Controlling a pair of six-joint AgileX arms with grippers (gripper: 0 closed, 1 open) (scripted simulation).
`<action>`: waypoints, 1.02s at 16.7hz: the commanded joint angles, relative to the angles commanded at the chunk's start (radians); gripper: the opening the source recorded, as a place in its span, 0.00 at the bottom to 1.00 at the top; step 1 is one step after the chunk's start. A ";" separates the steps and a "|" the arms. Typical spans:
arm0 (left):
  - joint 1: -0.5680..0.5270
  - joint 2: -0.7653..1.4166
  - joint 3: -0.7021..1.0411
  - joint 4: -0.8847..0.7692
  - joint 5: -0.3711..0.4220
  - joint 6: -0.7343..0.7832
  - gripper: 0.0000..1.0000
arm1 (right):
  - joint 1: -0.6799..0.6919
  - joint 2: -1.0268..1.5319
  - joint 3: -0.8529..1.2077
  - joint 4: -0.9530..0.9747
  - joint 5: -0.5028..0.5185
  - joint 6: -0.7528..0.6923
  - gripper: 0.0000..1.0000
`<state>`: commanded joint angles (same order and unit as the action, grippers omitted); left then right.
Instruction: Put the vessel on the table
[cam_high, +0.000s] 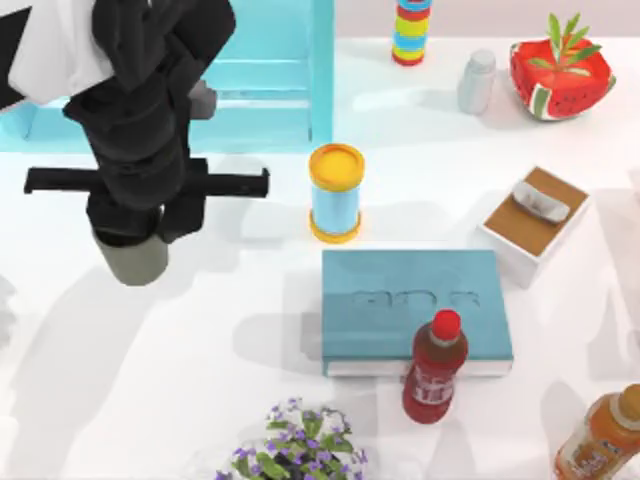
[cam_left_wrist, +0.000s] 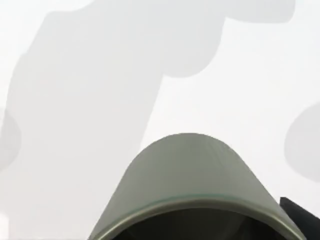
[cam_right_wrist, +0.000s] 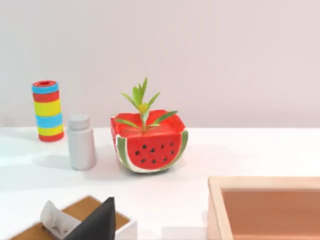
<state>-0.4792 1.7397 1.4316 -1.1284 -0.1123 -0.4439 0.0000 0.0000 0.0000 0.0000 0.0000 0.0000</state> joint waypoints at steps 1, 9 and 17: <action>0.000 0.000 0.000 0.000 0.000 0.000 0.00 | 0.000 0.000 0.000 0.000 0.000 0.000 1.00; 0.017 0.018 -0.073 0.100 0.000 0.012 0.00 | 0.000 0.000 0.000 0.000 0.000 0.000 1.00; 0.040 0.050 -0.197 0.252 0.006 0.040 0.00 | 0.000 0.000 0.000 0.000 0.000 0.000 1.00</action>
<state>-0.4394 1.7901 1.2349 -0.8768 -0.1067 -0.4034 0.0000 0.0000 0.0000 0.0000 0.0000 0.0000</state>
